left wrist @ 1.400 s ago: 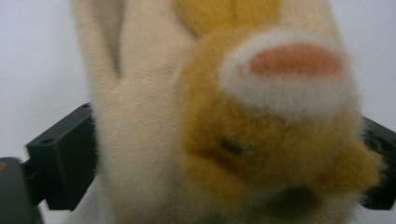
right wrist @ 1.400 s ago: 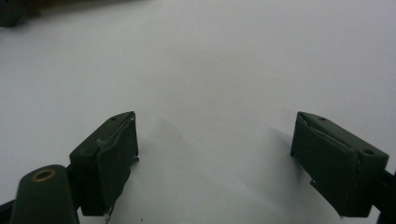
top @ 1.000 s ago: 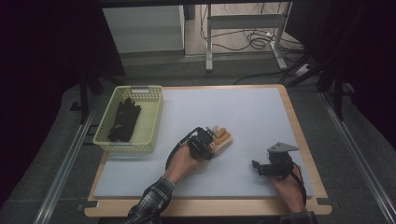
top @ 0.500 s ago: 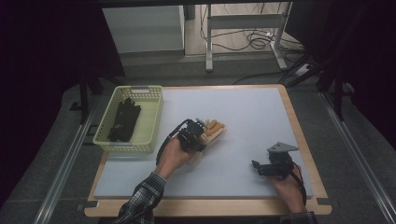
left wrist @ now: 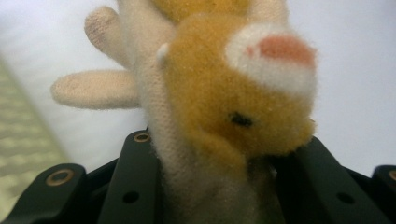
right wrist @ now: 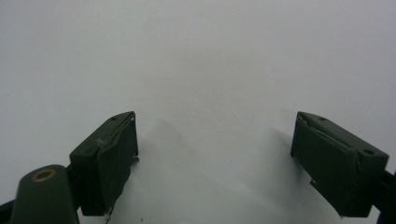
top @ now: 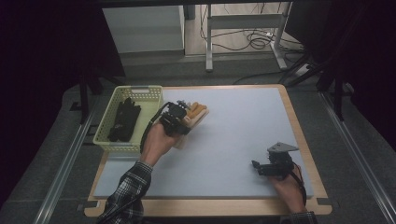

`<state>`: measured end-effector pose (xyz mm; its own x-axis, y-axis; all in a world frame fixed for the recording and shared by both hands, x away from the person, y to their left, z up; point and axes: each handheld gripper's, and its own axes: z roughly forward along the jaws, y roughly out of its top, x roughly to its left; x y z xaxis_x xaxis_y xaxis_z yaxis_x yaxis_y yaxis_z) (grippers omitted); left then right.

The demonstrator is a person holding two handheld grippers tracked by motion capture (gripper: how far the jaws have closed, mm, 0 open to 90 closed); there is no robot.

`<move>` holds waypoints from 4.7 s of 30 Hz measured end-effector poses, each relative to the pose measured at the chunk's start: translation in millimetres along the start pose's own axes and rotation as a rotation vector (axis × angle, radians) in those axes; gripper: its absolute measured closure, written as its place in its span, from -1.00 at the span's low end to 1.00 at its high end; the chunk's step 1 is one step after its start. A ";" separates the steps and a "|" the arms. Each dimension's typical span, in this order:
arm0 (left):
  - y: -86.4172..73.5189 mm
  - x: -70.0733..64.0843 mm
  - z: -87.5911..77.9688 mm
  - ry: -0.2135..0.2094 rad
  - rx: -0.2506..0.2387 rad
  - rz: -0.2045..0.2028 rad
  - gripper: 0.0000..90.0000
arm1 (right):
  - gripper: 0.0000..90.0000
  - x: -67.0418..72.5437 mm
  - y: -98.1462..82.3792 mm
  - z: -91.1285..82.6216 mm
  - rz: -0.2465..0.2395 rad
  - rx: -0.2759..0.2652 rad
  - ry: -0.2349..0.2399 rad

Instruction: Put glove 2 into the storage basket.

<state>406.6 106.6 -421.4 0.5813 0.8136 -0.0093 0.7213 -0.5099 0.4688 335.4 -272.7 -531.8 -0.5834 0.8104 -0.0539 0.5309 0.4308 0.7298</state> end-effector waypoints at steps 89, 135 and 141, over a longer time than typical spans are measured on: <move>-65.7 180.6 43.3 0.191 0.100 -0.373 0.54 | -0.68 -0.1 -0.1 0.1 0.000 -0.001 0.001; -92.1 161.7 -14.6 0.094 -0.169 -0.315 -0.77 | -0.68 0.4 -0.1 0.0 -0.001 -0.002 -0.002; -96.4 144.7 -24.1 0.061 -0.207 -0.258 -0.89 | -0.68 0.5 -0.1 0.0 -0.002 -0.002 -0.002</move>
<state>412.1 280.3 -446.6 0.3614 0.9270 -0.1008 0.7462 -0.2227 0.6274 335.0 -272.4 -531.9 -0.5832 0.8104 -0.0563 0.5289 0.4314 0.7309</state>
